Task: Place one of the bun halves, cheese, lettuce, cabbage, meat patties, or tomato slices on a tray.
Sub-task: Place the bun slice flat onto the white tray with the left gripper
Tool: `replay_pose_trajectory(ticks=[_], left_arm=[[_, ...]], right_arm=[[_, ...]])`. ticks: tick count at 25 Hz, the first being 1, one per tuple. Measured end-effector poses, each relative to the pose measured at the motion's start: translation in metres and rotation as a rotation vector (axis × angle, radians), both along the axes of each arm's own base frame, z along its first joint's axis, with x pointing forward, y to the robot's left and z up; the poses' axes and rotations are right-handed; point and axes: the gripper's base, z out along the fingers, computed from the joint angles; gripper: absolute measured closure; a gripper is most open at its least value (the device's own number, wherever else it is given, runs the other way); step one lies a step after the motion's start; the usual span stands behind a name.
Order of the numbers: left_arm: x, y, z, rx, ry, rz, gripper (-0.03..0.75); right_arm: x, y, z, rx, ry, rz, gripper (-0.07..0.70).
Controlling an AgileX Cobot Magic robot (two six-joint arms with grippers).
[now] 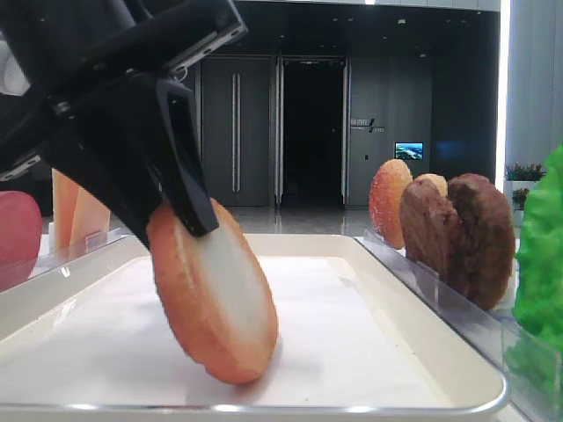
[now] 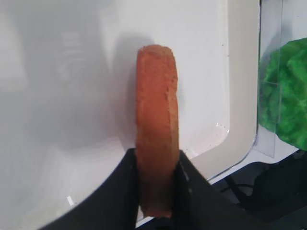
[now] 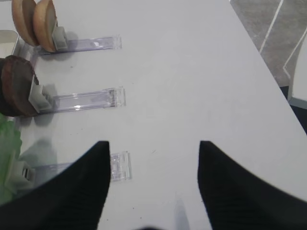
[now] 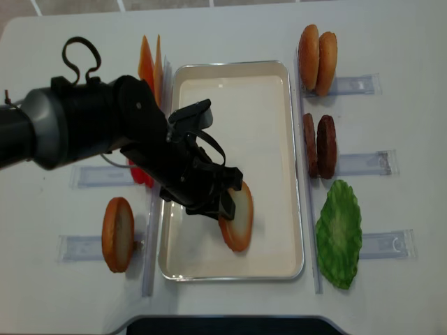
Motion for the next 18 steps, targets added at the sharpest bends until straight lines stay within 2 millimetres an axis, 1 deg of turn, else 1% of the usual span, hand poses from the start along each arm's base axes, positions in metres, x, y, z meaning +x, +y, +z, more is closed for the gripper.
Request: replay_pose_trajectory(ticks=[13,16,18], left_arm=[[0.0001,-0.0001,0.0,-0.001,-0.003,-0.004,0.572],[0.0001,-0.0001,0.0,-0.001,-0.003,-0.004,0.536],[0.0001,-0.0001,0.0,-0.001,-0.003,-0.004,0.474]], right_arm=[[0.0,0.0,0.0,0.0,0.0,0.0,0.216],[0.0,0.0,0.0,0.0,0.0,0.0,0.216],[0.0,0.0,0.0,0.0,0.0,0.0,0.216]])
